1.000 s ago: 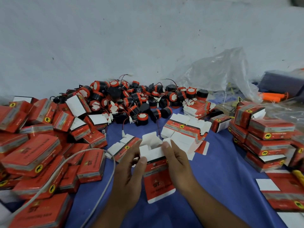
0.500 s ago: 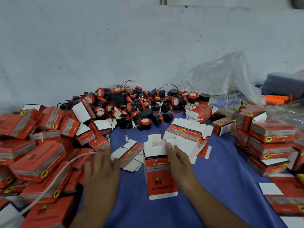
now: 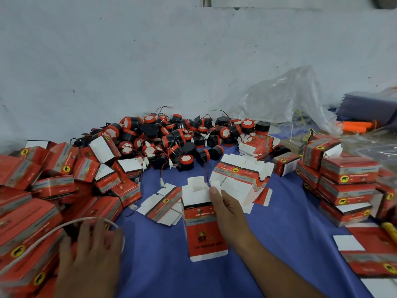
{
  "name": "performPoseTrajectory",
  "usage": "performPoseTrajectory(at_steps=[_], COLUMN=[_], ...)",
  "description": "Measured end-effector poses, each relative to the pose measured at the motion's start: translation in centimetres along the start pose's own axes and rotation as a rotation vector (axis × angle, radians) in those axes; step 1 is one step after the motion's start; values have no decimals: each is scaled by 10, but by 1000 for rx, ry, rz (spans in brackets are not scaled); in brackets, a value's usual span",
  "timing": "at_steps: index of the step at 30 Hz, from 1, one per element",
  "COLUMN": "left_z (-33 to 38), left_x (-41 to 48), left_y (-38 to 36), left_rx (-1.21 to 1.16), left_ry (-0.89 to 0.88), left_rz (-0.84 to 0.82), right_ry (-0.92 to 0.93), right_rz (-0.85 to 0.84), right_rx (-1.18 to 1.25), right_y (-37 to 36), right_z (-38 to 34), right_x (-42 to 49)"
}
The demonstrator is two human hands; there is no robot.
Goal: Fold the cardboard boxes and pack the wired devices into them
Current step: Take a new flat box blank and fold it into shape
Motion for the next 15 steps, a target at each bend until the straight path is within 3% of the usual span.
performPoseTrajectory(at_steps=[3, 4, 7, 8, 12, 15], left_z=[21, 36, 81, 96, 114, 111], left_x=[13, 21, 42, 47, 54, 57], left_y=[11, 19, 35, 37, 32, 24], left_rx=[-53, -259, -1183, -1371, -1506, -1602], left_ry=[-61, -154, -426, -508, -621, -567], left_rz=[-49, -26, -145, -164, 20, 98], right_ry=[0, 3, 20, 41, 107, 124], right_rz=[-6, -11, -34, -39, -52, -64], right_rx=[-1, 2, 4, 12, 25, -4], right_y=[0, 0, -3, -3, -5, -7], right_z=[1, 1, 0, -1, -6, -7], right_x=[1, 2, 1, 1, 5, 6])
Point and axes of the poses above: each hand's wrist, its own x-axis towards the middle knuckle, its own y-axis out of the back of the hand, z = x × y, the point moved 9 cm from there along x, towards the middle knuckle, and after that the axes turned 13 degrees about -z, right-handed, at the moved point
